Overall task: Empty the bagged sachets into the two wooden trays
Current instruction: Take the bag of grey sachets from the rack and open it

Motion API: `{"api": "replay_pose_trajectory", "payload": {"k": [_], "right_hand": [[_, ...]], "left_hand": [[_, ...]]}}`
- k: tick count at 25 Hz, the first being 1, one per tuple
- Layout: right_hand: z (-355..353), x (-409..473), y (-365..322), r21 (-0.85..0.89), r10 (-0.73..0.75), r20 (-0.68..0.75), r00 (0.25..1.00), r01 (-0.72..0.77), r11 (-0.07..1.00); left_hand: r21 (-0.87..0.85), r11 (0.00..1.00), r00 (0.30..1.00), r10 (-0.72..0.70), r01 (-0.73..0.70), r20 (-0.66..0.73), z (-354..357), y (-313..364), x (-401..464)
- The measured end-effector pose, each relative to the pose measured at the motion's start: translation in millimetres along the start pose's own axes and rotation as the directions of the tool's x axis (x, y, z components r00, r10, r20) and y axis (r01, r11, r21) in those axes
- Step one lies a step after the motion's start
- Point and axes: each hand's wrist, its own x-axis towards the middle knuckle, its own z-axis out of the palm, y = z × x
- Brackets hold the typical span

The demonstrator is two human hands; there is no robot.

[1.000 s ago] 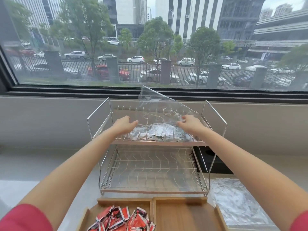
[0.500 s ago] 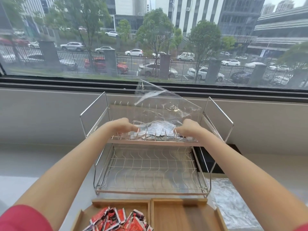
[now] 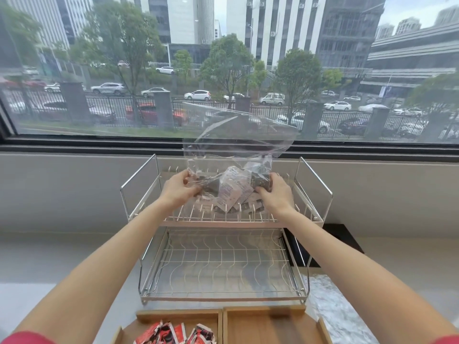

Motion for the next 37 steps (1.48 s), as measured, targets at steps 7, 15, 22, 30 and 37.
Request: {"api": "replay_pose_trajectory", "payload": {"k": [7, 15, 22, 30, 37], "right_hand": [[-46.2, -32.7, -19.6, 0.221, -0.183, -0.209, 0.961, 0.229, 0.948], [-72.8, -147.2, 32.4, 0.352, -0.156, -0.054, 0.986, 0.165, 0.921], [-48.6, -222.9, 97.4, 0.453, -0.004, 0.120, 0.993, -0.051, 0.890], [-24.1, -267.9, 149.5, 0.383, 0.142, 0.305, 0.942, -0.258, 0.887], [-26.2, -276.3, 152.2, 0.357, 0.172, 0.455, 0.874, -0.356, 0.864]], "left_hand": [[-0.309, 0.941, 0.990, 0.131, -0.138, -0.046, -21.6, 41.9, -42.4], [-0.529, 0.846, 0.993, 0.112, -0.073, 0.043, 13.1, 26.8, -154.7], [-0.640, 0.755, 0.980, -0.015, 0.141, 0.198, 56.3, -20.8, -238.1], [-0.530, 0.776, 0.906, -0.126, 0.344, 0.403, 92.3, -68.7, -295.7], [-0.568, 0.757, 0.939, -0.184, 0.324, 0.290, 101.8, -73.8, -297.4]]}}
